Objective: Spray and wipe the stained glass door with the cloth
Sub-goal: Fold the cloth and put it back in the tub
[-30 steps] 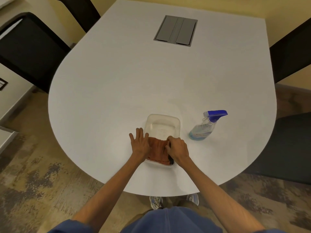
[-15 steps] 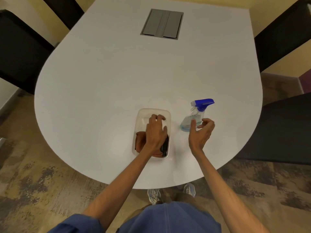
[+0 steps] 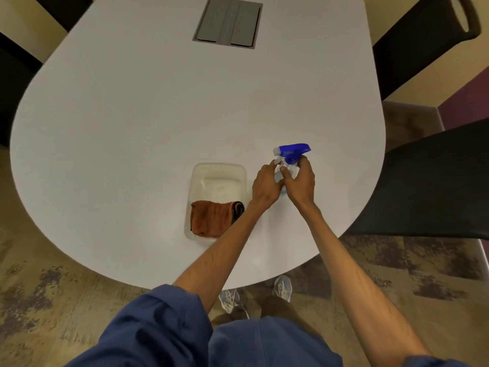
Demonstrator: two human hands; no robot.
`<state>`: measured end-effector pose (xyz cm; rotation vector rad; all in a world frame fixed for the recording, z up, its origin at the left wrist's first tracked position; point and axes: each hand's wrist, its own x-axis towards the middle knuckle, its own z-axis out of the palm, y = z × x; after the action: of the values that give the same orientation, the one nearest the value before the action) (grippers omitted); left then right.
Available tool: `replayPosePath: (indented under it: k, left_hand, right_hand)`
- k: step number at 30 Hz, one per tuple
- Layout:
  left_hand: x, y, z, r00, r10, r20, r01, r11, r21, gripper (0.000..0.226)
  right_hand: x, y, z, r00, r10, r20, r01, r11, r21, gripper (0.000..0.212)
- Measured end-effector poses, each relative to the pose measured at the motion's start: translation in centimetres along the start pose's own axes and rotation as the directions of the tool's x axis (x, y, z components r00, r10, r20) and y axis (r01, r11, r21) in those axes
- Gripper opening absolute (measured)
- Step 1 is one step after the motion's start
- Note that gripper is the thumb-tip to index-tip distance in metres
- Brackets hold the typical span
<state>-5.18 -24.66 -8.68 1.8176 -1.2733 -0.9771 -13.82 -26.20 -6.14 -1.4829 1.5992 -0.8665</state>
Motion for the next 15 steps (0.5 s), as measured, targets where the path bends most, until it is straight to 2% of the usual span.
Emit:
replayPosePath:
  k: [3,7,12,15]
  left_hand:
    - [-0.2,-0.1,-0.9,1.000,-0.017,0.000,0.017,1.000,-0.005,0.042]
    - [-0.9,0.7,-3.5,0.999,0.051,-0.019,-0.052,0.998,-0.047,0.045]
    - [-1.6,2.6,-8.4,0.986,0.124,-0.113,-0.139,0.981,-0.138,0.041]
    - [-2.0,2.4,-11.4,0.977,0.122,-0.177,-0.148,0.979,-0.143,0.038]
  right_hand:
    - [-0.5,-0.6,-0.4,0.997,-0.069,0.016,0.070,0.997,-0.040,0.044]
    - [-1.3,-3.1,-0.5,0.980,-0.198,0.027,0.199,0.978,-0.060,0.042]
    - [-1.4,-8.0,-0.1,0.897,-0.442,-0.009,0.433,0.884,-0.174,0.036]
    - [-1.5,-10.6,1.3,0.874,-0.486,0.008,0.483,0.867,-0.121,0.038]
